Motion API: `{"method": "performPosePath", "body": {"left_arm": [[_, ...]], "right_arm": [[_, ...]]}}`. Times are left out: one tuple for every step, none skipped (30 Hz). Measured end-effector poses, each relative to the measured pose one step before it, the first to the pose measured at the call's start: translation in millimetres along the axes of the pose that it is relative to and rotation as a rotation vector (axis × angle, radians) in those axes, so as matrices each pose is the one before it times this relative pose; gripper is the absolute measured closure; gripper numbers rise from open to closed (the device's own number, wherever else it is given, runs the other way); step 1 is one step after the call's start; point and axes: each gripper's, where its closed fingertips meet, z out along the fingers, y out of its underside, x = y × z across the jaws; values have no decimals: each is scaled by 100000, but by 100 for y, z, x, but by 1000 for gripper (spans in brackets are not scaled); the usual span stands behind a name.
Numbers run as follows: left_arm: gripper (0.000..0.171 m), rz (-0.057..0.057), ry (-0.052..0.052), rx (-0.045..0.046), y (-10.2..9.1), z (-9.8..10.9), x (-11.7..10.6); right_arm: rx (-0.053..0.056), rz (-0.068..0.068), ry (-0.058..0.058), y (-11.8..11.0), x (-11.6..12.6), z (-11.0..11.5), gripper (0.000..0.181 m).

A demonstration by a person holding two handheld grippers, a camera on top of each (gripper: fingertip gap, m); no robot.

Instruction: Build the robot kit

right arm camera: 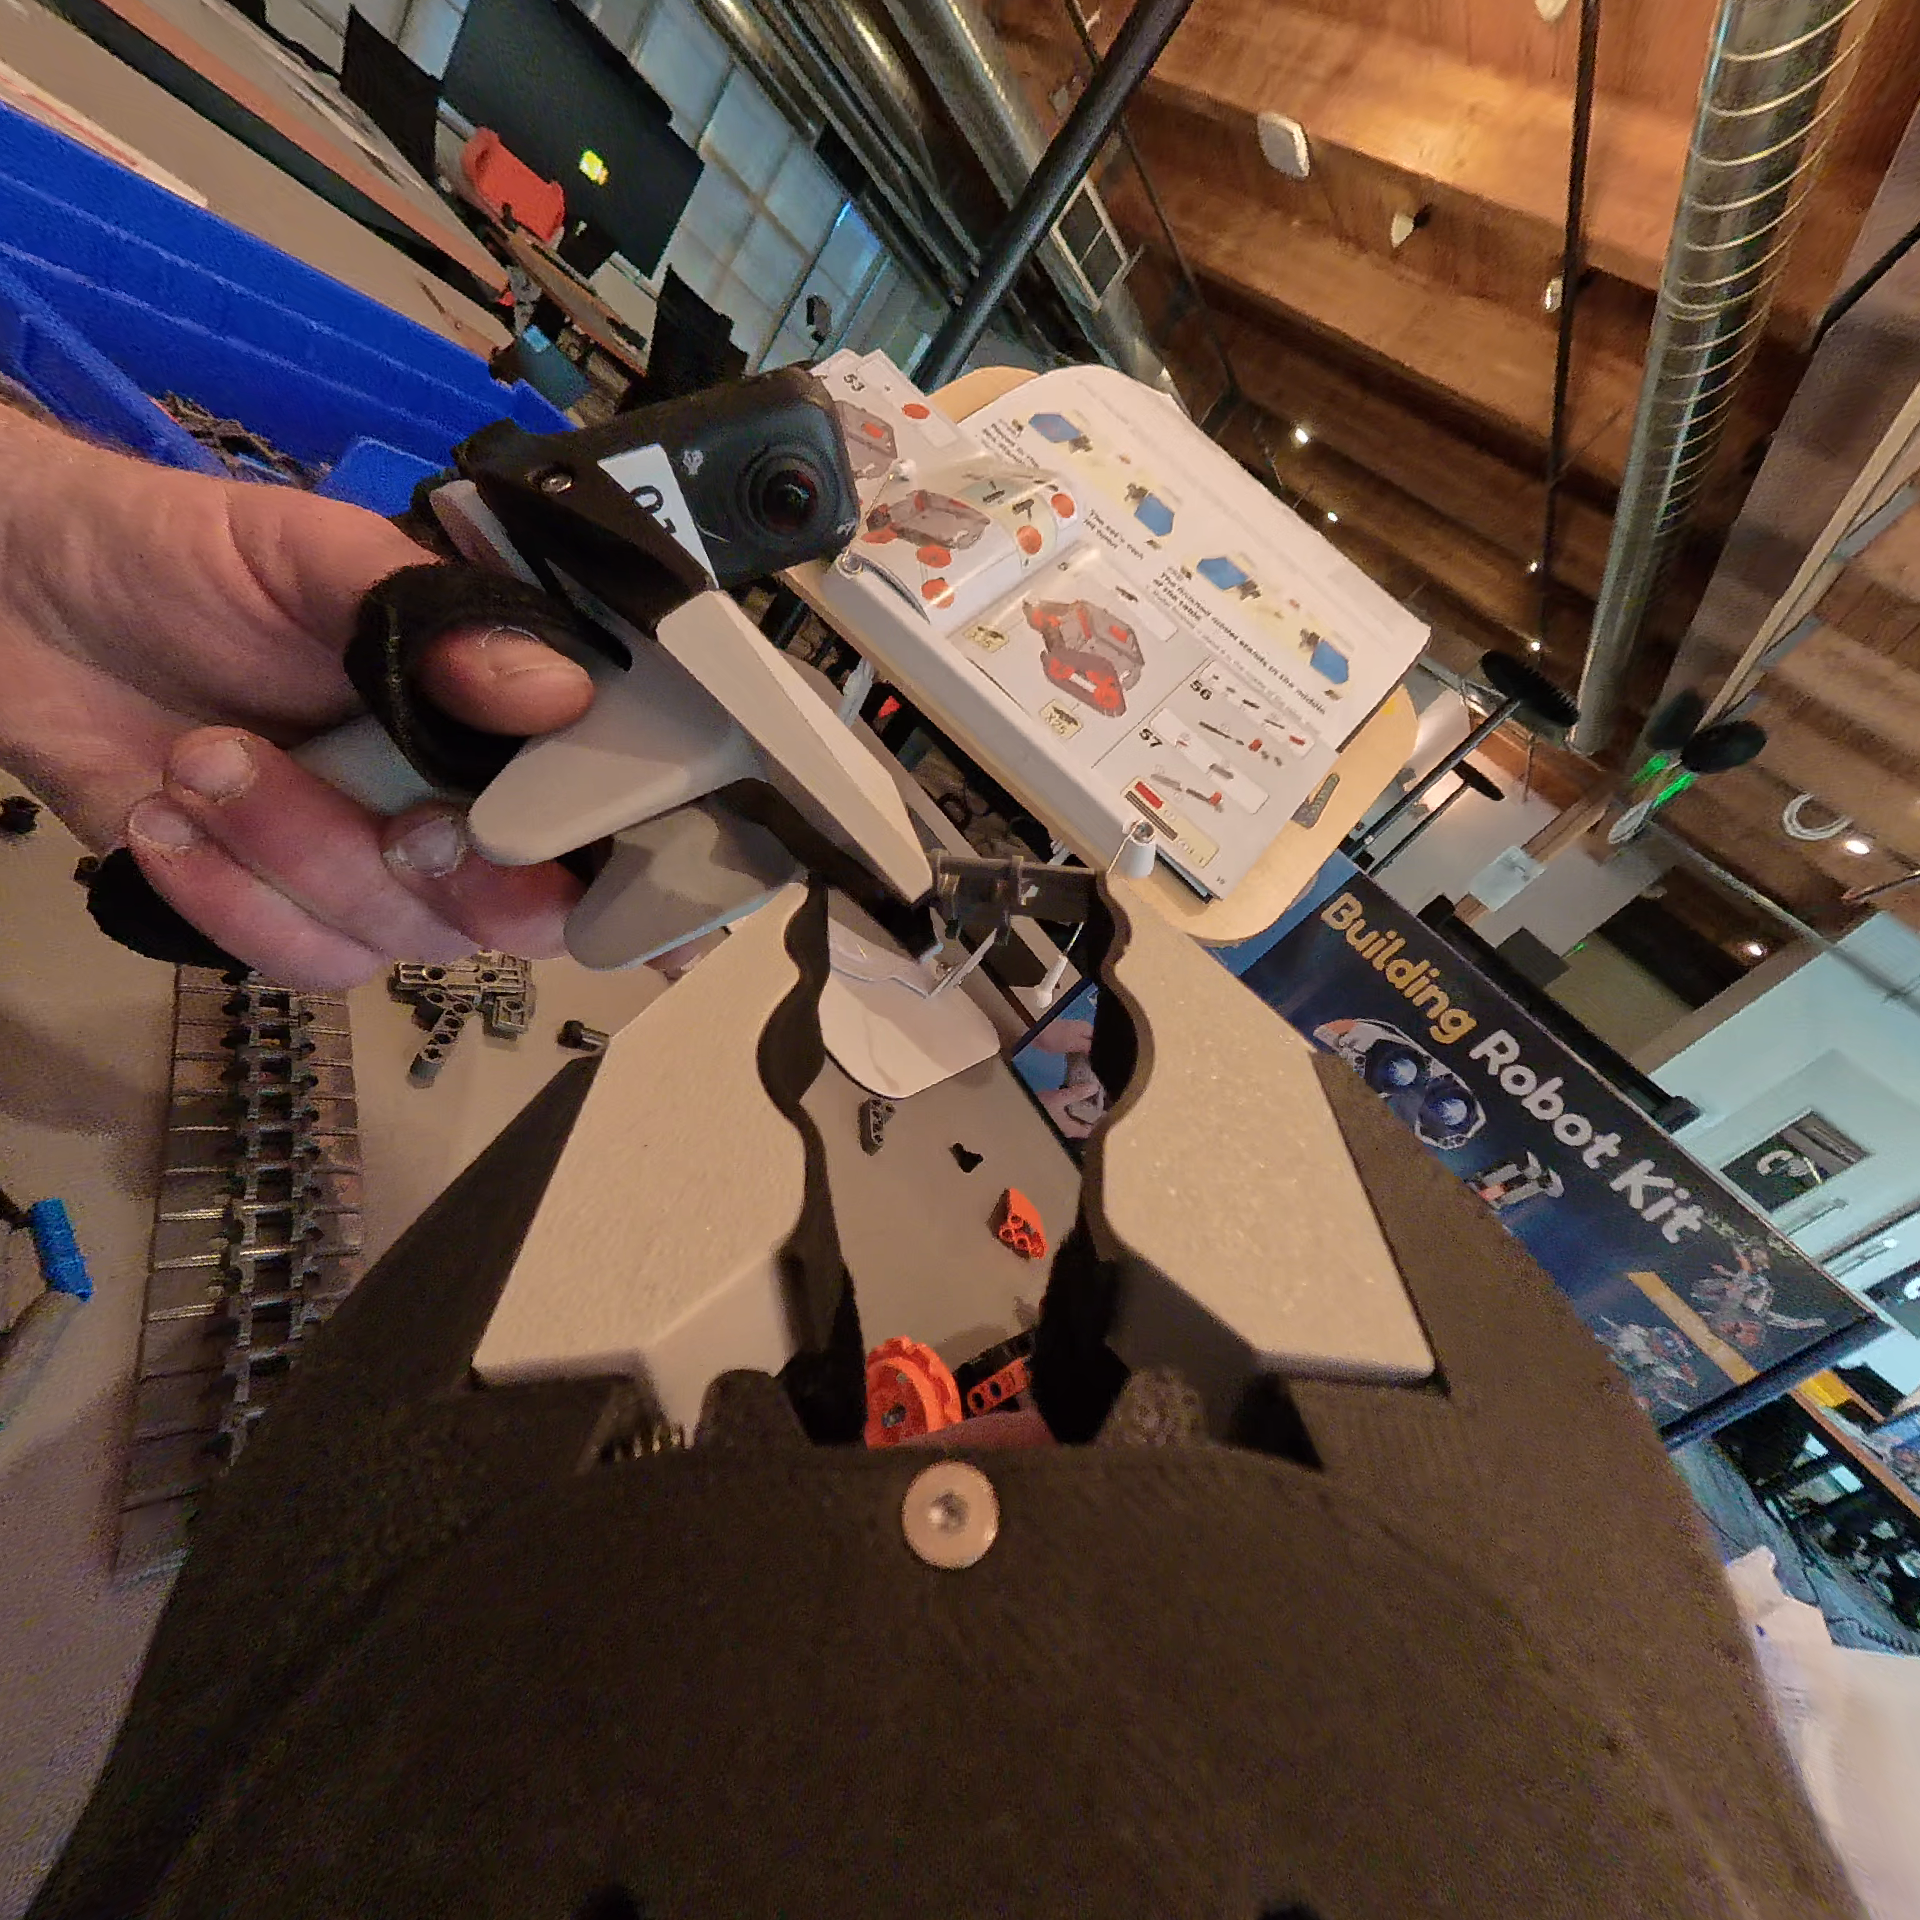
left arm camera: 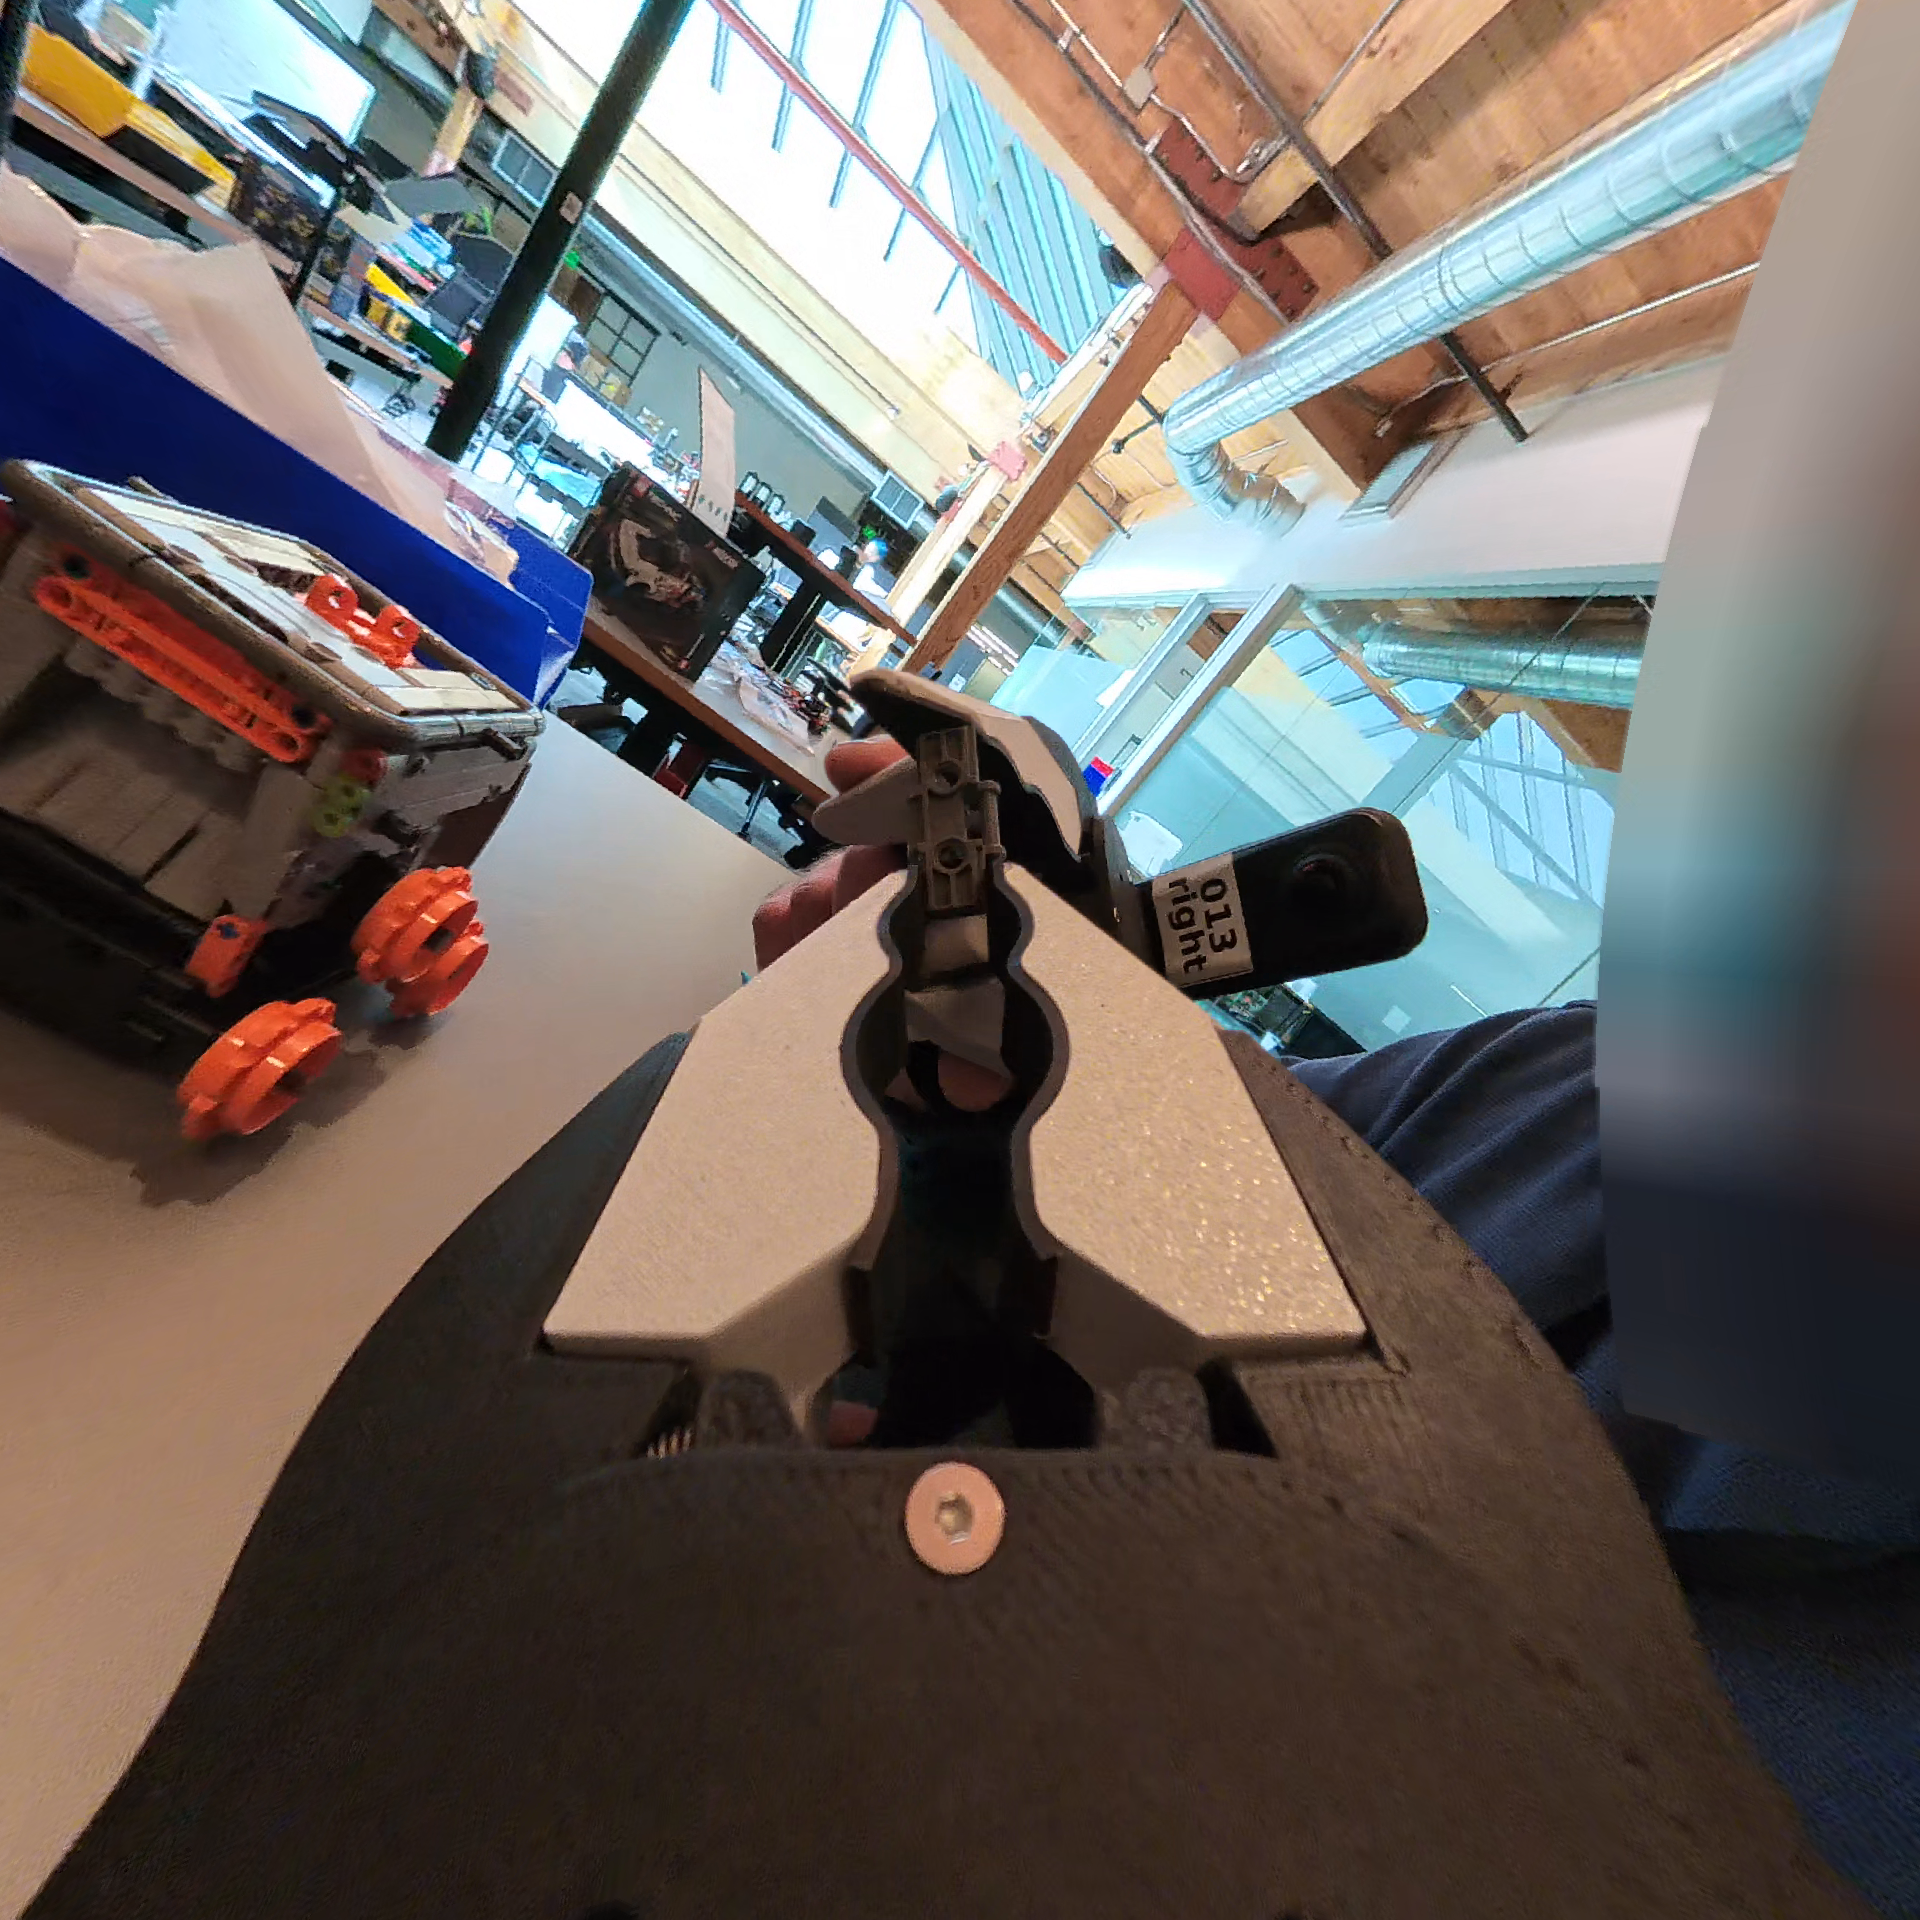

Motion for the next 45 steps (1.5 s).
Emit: {"method": "performPosePath", "body": {"left_arm": [[161, 843, 913, 49, 32, 109, 196], [161, -191, 1242, 587, -6, 115, 192], [160, -274, 447, 243, 23, 65, -14], [159, 1368, -319, -1243, 132, 11, -115], [157, 1725, -932, -1654, 54, -99, -134], [152, 2677, -1477, -2284, 90, -229, -110], [145, 3977, -2625, -2921, 180, -292, -187], [140, 4017, -2810, -3662, 251, -414, -180], [140, 3932, -3637, -2826, 187, -490, -327], [149, 3848, -2087, -2556, 330, -302, -113], [163, 1148, -1029, -540, 192, -28, -96], [171, -530, -1906, 1527, 16, 221, -425], [171, -1781, 572, -2215, 561, 323, -248], [171, -2683, 357, -3196, 690, 202, -347], [171, -2947, 328, 346, 213, 3, -336], [171, -3220, 926, 1727, 48, -45, -207], [171, -2699, 1033, -99, 279, 78, -161], [171, -1700, 638, -607, 318, 182, -143], [171, -1841, 1093, -128, 125, 202, 36], [171, -963, 376, -391, 43, 125, 35], [171, 1557, -1742, -1473, 180, 7, -197], [171, 3887, -4357, -2300, 264, -137, -553], [167, 6639, -6019, -2139, 194, -247, -685], [161, 8289, -5370, -988, -41, -262, -398], [152, 9344, -4234, -2302, 24, -134, -56], [145, 10724, -4984, -3515, 128, 84, 17], [146, 11339, -4674, -1806, -114, 170, 165], [147, 10365, -2507, -1586, -120, 266, 427], [148, 8143, -1741, -2258, 41, 370, 394], [150, 5636, -1402, -2629, 152, 440, 267], [156, 5130, 1, -2986, 309, 417, 436], [163, 4063, -322, -2899, 352, 322, 326], [166, 2743, -2415, -1755, 211, 249, -57], [167, 1035, -1013, -811, 118, 172, 18], [168, -1618, -381, -429, 126, 137, -40], [168, -2490, -569, 387, 69, 89, -183], [168, -3418, 65, 676, 30, 22, -204], [169, -5082, 1052, 1391, -137, -66, -172], [169, -4749, 1463, 1863, -192, -111, -135], [169, -3699, 1847, 2008, -184, -128, -28], [169, -3600, 1049, 1912, -164, -87, -116], [169, -3657, 1027, 1172, -89, -36, -77], [170, -3025, 1201, 905, -38, 2, -22], [169, -3279, 1577, 797, -39, -7, 16], [170, -4507, 1618, 1269, -119, -14, 18]], "right_arm": [[562, -42, -445, -149, 89, -164, 134], [289, 300, -872, -106, 39, -142, 135], [-719, 392, -1169, 72, 6, -77, 136], [-1304, 518, -1664, 169, -44, -37, 138], [-1455, 688, -1764, 204, -48, -44, 142], [-1993, 1091, -2642, 280, -107, -95, 149], [-1952, 910, -3482, 288, -220, -185, 160], [-1610, 465, -2357, 322, -130, -236, 174], [-1147, 1160, -1470, 312, -7, -256, 179], [-497, 2675, -1893, 229, -23, -274, 180], [-1261, 3236, -2855, 359, -226, -123, 180], [-4234, 2521, -3385, 883, -395, 160, 180], [-3723, 944, -1835, 927, -269, 289, 180], [-122, 565, -1010, 469, -213, 168, 180], [450, 1754, -1264, 243, -250, 72, 180], [-572, 1123, 516, 233, 16, 39, 179], [-379, -642, 1651, 120, 177, -39, 179], [204, -1237, -139, -44, -78, -80, 179], [927, -1487, -184, -216, -139, -95, 180], [-97, -1524, 357, -87, -19, -46, 180], [-1219, -209, -824, 176, -38, -20, 180], [-396, 2180, -2540, 185, -140, -95, 180], [310, 3899, -3598, 180, -166, -197, 180], [-1212, 4197, -3723, 421, -93, -217, 180], [-2139, 3543, -3888, 536, -104, -223, 180], [-724, 3303, -4117, 306, -180, -245, 180], [-564, 4128, -5061, 200, -328, -199, 180], [-2334, 4099, -5368, 367, -401, -114, 180], [-3021, 2152, -3443, 428, -205, -49, 180], [-3232, 930, -2822, 422, -190, -31, 180], [-3775, 1302, -3041, 476, -232, 7, 180], [-3199, 1520, -1517, 389, 36, -14, 180], [-2094, 1288, -1497, 223, 23, 0, 180], [-1737, 836, -1660, 153, -31, -1, 180], [-1249, -15, 30, 75, 197, 0, 180], [-240, -311, 687, -94, 266, -16, 179], [1031, -431, 1633, -265, 371, -29, 178], [1983, -753, 2247, -405, 380, -39, 177], [1860, -235, 666, -380, 139, -54, 177], [1389, 373, -244, -299, 27, -66, 177], [1483, 440, 807, -284, 173, -50, 175], [1606, 249, 1633, -263, 250, -1, 175], [1709, -246, 1348, -217, 179, -13, 176], [2282, -74, 886, -263, 75, -7, 175], [1984, 439, 1358, -209, 94, 27, 172]]}}
